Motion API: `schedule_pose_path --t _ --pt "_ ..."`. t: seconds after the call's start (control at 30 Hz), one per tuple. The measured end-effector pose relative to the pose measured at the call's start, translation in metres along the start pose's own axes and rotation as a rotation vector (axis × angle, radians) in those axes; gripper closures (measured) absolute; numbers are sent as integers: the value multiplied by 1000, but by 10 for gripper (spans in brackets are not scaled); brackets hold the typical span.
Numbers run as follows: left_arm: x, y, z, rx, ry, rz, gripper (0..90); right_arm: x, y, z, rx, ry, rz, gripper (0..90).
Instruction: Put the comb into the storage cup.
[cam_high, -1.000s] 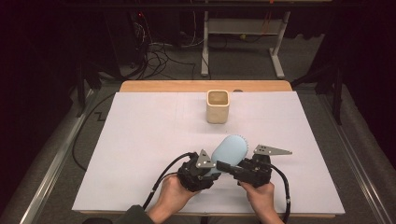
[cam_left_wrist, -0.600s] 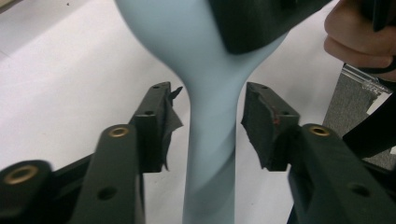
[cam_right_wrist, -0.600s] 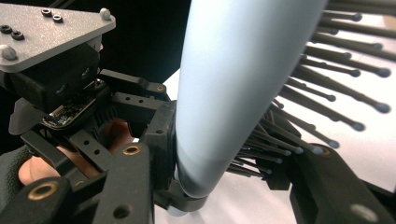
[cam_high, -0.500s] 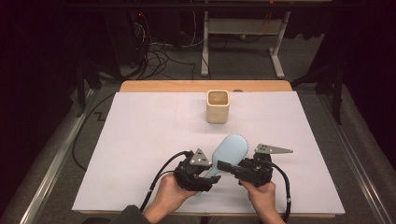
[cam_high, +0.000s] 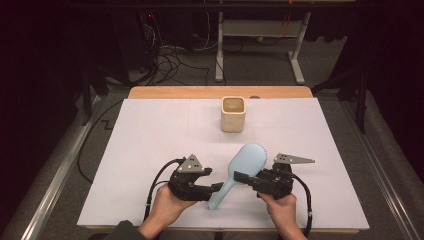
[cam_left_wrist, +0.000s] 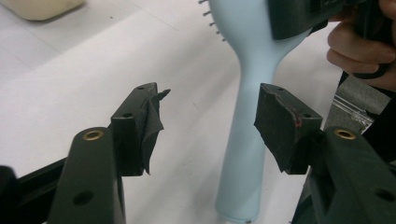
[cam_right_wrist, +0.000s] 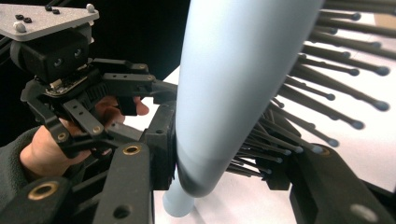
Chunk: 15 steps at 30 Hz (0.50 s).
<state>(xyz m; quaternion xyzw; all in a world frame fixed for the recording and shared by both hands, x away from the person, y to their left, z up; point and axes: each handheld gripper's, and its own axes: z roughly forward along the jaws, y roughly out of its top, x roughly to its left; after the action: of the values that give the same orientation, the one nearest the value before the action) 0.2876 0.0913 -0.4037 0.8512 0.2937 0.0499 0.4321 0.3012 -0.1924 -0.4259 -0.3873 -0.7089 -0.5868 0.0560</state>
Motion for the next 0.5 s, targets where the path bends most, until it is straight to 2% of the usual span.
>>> schedule_pose_path --t 0.3,0.5 --pt "14 -13 -19 -47 40 -7 372 0 0 0 6 3 1 565" --pt "23 -20 -31 -79 63 -26 361 0 0 0 11 3 1 565"
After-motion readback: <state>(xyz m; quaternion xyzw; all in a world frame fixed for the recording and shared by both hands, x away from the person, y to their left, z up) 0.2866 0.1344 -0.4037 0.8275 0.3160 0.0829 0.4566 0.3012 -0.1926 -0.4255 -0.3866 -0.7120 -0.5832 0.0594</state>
